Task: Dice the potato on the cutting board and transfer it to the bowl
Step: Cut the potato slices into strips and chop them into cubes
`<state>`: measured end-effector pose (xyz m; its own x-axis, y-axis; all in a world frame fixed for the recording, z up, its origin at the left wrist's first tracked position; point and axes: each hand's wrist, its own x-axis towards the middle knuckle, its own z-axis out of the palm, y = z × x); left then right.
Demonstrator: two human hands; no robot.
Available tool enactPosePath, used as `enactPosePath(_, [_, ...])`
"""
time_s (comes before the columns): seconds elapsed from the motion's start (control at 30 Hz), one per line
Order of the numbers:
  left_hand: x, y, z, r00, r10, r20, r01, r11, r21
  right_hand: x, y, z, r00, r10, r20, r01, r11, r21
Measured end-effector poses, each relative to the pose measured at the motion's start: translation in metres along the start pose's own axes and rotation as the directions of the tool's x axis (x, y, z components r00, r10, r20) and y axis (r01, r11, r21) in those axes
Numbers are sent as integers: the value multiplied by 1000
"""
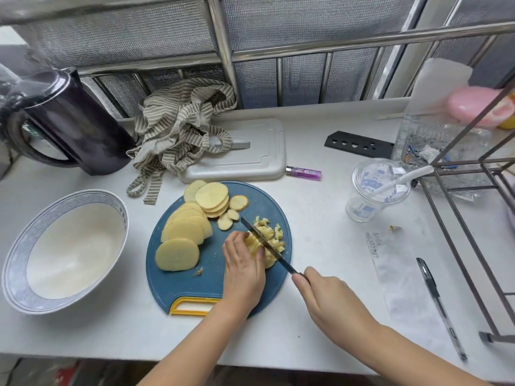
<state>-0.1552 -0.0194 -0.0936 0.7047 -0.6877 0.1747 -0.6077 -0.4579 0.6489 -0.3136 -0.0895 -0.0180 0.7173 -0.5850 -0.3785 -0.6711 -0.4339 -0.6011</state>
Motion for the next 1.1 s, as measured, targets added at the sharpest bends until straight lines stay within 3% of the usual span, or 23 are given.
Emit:
enactPosePath(0.57, [3, -8, 12, 992, 86, -93, -79, 994, 82, 10, 5, 2, 998, 20, 66, -25, 997, 73])
enactPosePath(1.1, [6, -12, 20, 987, 100, -126, -83, 988, 128, 25, -11, -10, 989, 62, 137, -54, 997, -57])
